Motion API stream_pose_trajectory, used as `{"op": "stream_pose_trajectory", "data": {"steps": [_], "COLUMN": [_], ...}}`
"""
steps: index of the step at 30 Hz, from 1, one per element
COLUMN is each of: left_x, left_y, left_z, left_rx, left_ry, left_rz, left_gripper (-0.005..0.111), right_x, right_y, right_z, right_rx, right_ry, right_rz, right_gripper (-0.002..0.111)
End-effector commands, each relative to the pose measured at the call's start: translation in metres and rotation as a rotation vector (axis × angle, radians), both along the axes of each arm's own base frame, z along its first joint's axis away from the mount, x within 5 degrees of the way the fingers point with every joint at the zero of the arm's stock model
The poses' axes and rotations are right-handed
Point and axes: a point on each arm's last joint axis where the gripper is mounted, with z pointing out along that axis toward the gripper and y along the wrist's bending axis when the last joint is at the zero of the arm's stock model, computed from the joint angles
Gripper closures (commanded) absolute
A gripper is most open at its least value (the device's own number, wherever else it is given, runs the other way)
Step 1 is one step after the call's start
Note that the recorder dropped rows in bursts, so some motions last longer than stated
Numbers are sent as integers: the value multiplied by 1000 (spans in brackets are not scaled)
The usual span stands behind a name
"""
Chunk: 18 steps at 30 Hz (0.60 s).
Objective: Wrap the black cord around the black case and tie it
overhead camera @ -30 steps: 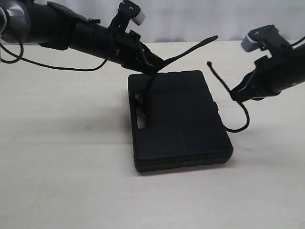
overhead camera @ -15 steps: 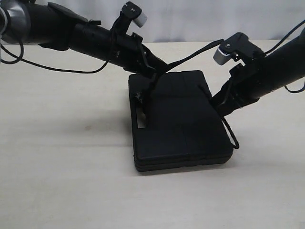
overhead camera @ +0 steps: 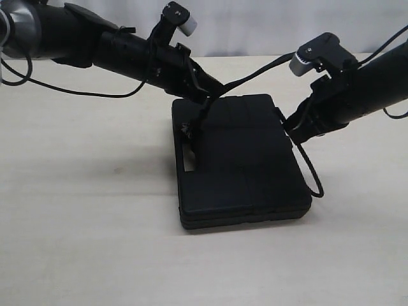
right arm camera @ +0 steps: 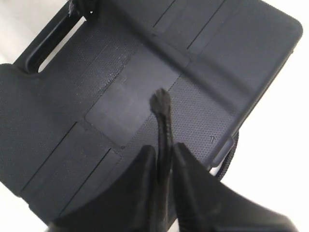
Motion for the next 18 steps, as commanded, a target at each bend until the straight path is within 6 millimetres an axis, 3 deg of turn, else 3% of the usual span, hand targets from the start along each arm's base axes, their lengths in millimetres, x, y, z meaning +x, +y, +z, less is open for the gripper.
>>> {"op": "stream_pose_trajectory", "data": {"steps": [1, 6, 7, 9, 14, 18], "left_x": [0, 0, 0, 0, -2, -14], "left_y": [1, 1, 1, 1, 0, -5], "left_z": [6, 6, 6, 6, 6, 9], "left_rx": [-13, -14, -14, -12, -8, -36], "left_ry": [-8, -7, -7, -14, -38, -125], "left_rz": [7, 3, 3, -2, -30, -225], "left_gripper": [107, 107, 107, 107, 107, 107], "right_x": [-3, -2, -1, -1, -5, -3], "right_y": [0, -1, -2, -3, -5, -8], "right_z": [1, -9, -9, -8, 17, 28], "right_rx": [-1, -8, -12, -35, -45, -61], "right_ry": [18, 36, 33, 20, -88, -157], "right_rz": [7, -33, -32, -19, -23, -19], "right_gripper": [82, 80, 84, 105, 104, 104]}}
